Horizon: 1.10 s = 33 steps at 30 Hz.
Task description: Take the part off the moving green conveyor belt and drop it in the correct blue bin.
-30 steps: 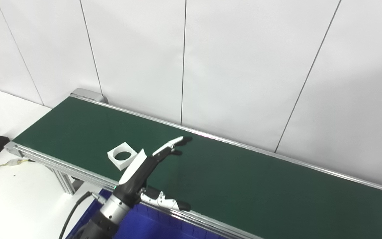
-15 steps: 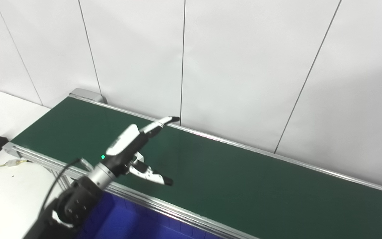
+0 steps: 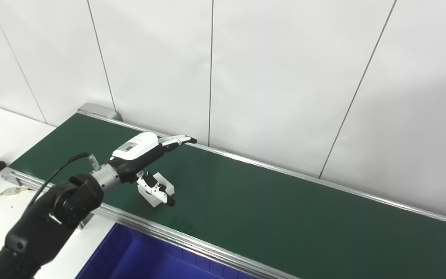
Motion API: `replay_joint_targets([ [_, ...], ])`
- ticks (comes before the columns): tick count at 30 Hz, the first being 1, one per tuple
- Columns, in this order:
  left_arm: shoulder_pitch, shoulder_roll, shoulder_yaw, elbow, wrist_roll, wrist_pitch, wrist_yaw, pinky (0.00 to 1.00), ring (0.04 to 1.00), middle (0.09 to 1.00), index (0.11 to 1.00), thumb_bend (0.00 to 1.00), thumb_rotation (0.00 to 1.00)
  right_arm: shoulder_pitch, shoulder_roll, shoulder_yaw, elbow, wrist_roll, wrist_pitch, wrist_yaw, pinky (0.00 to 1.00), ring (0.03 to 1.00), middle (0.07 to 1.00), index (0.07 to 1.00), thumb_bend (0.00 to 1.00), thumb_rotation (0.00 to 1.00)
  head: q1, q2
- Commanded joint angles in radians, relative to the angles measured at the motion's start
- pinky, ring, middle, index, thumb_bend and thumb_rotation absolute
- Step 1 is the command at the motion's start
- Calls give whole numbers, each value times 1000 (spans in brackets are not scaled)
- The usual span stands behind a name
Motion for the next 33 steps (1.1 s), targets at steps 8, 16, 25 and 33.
replay_joint_targets([
  [8, -80, 70, -42, 49, 96, -37, -8, 855, 926, 917, 877, 982, 148, -2, -2, 4, -25, 26, -59, -8, 897, 873, 897, 938, 776, 328, 8, 8],
  [16, -107, 59, -94, 114, 178, -37, -2, 854, 918, 918, 879, 993, 161, -1, -4, 5, -27, 26, -59, -11, 906, 879, 900, 940, 761, 332, 14, 12],
  [25, -129, 18, -159, 164, 255, -27, 25, 860, 920, 924, 883, 948, 119, 4, -6, 7, -32, 31, -59, -13, 911, 877, 900, 941, 763, 354, 18, 17],
  [33, -152, -41, -190, 245, 329, -19, 127, 864, 931, 931, 891, 847, 60, 12, -6, 12, -42, 23, -60, -15, 926, 884, 907, 950, 733, 345, 16, 19],
])
